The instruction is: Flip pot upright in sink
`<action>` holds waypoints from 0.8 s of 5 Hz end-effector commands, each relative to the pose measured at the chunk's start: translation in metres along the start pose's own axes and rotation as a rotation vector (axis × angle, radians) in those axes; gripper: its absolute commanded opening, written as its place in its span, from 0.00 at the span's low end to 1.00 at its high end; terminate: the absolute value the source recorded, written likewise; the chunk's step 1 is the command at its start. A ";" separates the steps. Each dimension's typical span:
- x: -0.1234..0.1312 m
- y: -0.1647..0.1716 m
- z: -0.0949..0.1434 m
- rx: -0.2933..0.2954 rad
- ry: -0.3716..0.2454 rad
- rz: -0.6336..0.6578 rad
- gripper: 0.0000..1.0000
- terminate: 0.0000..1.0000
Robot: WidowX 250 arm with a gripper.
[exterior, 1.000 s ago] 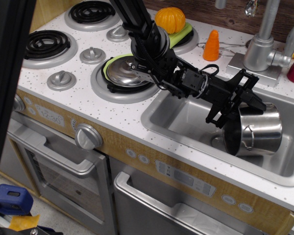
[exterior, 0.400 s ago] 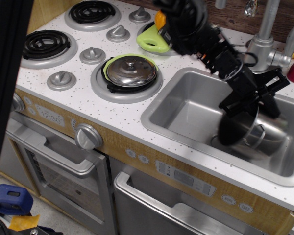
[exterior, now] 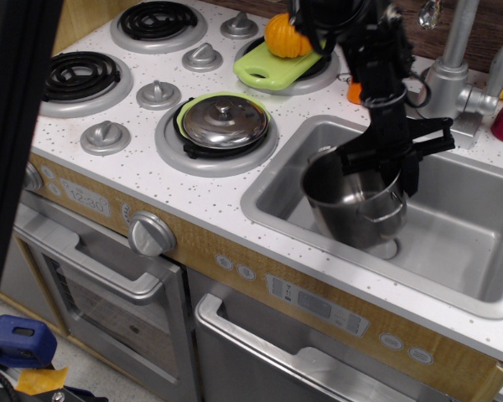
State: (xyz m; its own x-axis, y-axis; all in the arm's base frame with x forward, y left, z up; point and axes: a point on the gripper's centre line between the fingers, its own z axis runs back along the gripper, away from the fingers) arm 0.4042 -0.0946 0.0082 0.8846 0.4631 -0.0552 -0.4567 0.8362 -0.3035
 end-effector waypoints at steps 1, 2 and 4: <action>0.012 -0.027 0.029 0.114 -0.097 -0.095 0.00 0.00; 0.012 -0.027 0.029 0.114 -0.097 -0.095 1.00 0.00; 0.012 -0.027 0.029 0.114 -0.097 -0.095 1.00 1.00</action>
